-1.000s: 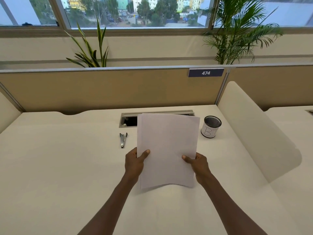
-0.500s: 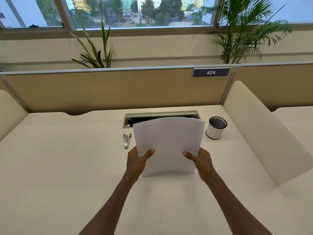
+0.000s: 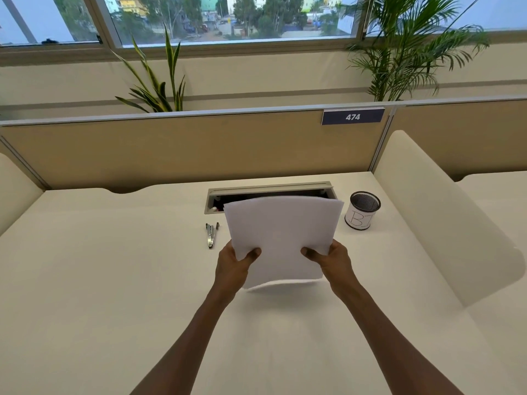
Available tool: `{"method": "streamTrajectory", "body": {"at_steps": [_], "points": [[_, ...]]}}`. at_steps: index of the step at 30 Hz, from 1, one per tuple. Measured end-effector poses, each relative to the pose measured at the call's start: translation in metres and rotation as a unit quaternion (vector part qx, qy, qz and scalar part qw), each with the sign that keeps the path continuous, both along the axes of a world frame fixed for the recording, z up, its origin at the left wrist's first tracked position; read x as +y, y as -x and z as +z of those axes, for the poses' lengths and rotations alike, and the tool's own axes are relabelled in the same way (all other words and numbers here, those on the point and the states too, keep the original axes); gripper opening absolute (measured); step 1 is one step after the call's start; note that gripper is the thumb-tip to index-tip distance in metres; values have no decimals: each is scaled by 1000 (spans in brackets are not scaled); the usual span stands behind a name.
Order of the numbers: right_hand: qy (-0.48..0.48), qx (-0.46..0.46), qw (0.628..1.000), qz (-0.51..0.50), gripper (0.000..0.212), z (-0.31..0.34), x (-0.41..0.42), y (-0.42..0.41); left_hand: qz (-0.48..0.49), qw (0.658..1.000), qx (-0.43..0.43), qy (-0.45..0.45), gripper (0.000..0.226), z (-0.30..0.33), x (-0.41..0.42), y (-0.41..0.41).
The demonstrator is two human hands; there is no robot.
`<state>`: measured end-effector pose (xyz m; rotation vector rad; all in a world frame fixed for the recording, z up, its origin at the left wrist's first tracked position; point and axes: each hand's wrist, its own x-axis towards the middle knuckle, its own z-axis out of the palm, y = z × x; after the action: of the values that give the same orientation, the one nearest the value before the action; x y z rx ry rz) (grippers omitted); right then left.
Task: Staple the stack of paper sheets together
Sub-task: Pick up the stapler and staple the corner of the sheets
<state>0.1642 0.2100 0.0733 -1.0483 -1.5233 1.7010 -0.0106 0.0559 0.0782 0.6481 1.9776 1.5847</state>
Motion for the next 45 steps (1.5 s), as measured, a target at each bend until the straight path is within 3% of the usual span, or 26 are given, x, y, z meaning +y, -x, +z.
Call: {"method": "streamTrajectory", "body": {"at_steps": [5,21,27,45], "points": [[-16,-3,1000,17,44,-6,-1,-3,-14,1000,10,17,35,-8,-5,0],[-20,16,1000,6,46,-13,-5,-8,13,999,25,31,32,-14,-8,-15],[-21,14,1000,-4,31,-5,-3,-7,18,999,23,35,32,-11,-7,-21],[-13,-10,1000,18,25,-16,-9,-3,14,997,26,77,32,-16,-14,-24]]}}
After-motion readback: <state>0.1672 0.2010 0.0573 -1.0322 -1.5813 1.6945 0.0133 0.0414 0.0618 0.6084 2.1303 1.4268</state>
